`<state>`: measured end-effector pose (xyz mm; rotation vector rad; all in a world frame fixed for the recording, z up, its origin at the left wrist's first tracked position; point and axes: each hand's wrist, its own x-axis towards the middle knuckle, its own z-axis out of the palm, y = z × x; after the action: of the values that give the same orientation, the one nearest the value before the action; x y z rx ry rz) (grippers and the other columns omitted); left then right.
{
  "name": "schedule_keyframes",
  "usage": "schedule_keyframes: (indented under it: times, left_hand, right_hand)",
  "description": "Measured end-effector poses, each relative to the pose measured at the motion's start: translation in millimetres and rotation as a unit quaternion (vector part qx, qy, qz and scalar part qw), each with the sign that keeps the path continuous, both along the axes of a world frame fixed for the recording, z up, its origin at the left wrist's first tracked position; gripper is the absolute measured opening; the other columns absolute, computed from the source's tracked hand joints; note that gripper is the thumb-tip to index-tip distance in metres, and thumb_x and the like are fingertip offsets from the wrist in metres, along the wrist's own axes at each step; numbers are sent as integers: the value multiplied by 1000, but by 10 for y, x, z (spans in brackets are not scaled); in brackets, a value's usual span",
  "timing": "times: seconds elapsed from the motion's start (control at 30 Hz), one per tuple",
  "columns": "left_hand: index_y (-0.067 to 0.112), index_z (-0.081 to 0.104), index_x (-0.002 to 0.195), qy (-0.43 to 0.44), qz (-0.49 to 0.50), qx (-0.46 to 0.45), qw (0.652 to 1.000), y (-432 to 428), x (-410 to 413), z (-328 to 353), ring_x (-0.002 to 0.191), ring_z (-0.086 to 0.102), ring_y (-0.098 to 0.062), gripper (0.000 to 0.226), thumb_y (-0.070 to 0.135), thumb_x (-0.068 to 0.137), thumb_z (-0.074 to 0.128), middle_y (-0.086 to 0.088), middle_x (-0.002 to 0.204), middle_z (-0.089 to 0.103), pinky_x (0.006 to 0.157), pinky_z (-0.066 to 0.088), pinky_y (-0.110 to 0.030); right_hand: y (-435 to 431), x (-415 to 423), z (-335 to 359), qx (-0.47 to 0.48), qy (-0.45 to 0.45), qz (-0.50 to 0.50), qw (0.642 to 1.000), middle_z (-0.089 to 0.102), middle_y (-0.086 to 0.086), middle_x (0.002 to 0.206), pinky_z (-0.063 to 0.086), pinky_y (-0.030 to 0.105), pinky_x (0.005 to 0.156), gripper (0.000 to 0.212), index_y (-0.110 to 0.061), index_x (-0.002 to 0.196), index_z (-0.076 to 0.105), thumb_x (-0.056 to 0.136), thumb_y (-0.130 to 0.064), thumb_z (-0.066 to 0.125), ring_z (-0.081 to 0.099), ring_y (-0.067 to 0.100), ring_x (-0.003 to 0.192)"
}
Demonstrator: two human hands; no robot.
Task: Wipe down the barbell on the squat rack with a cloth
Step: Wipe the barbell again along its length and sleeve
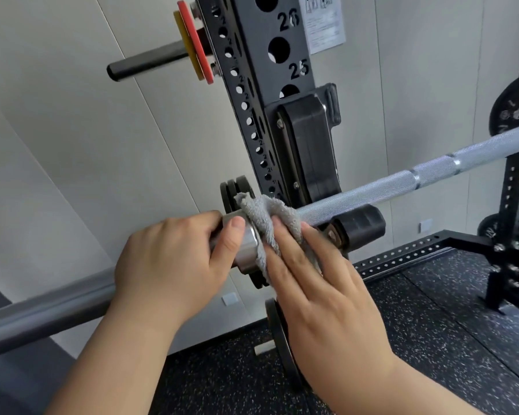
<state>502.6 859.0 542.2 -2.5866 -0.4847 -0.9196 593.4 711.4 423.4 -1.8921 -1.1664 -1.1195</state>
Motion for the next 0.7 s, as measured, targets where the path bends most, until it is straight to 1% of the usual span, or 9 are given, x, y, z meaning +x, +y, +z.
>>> schedule_keyframes:
  times: [0.07,0.13,0.17,0.3,0.4,0.47,0.57,0.63,0.7]
  left_hand:
    - [23,49,75,-3,2,-9,1000,16,5,-1,65,44,-32,73,73,87,-2,0,64,58,56,34,-35]
    - [24,45,71,-7,1,-31,999,15,6,11,67,47,-32,72,76,88,-3,0,62,55,57,34,-36]
    - [24,43,70,-10,0,-42,999,12,5,18,67,48,-32,73,77,89,-3,-1,61,54,57,34,-36]
    - [24,43,70,-8,5,-51,999,13,14,27,70,52,-35,70,77,85,0,-1,63,56,58,38,-36]
    - [25,45,72,-1,12,-43,999,3,14,11,69,50,-34,70,76,85,0,0,64,56,58,38,-36]
    - [25,49,76,1,21,-31,999,0,9,-4,69,49,-32,72,76,85,-1,1,67,59,58,38,-35]
    - [26,48,74,-3,26,-31,999,6,11,-10,68,47,-31,72,77,86,-1,2,64,57,58,36,-35]
    - [25,45,72,1,25,-36,999,3,17,1,68,48,-32,70,77,86,0,2,63,55,58,36,-36]
    - [25,44,70,1,21,-37,999,0,18,11,68,49,-33,68,76,87,2,1,63,55,58,36,-35]
  right_hand:
    - [-2,-23,74,-17,11,2,1000,43,8,166,57,49,88,56,-11,149,58,93,-16,55,66,36,119]
    - [-9,-56,167,-35,44,14,998,43,8,166,58,44,64,64,-10,150,56,87,-16,43,67,31,84]
    - [-7,-51,202,-44,58,27,997,41,8,167,57,42,56,69,-11,152,53,85,-16,38,67,30,76]
    - [47,107,332,-52,99,71,991,30,-4,173,52,35,45,72,-22,161,40,89,-21,37,64,23,56]
    - [36,151,313,-62,107,100,987,25,-8,174,55,39,52,63,-26,165,32,102,-32,36,70,26,65]
    - [-57,109,265,-79,116,123,982,21,-9,175,56,37,55,60,-28,164,32,107,-45,34,73,25,71]
    - [-146,94,285,-76,99,99,987,26,-6,174,50,29,52,71,-27,162,39,105,-67,31,71,19,66]
    - [-71,123,344,-70,94,88,989,32,-1,172,52,30,53,77,-23,162,39,104,-71,23,75,19,76]
    - [51,131,399,-56,110,85,989,34,1,170,56,35,50,75,-19,162,39,107,-65,14,76,22,80]
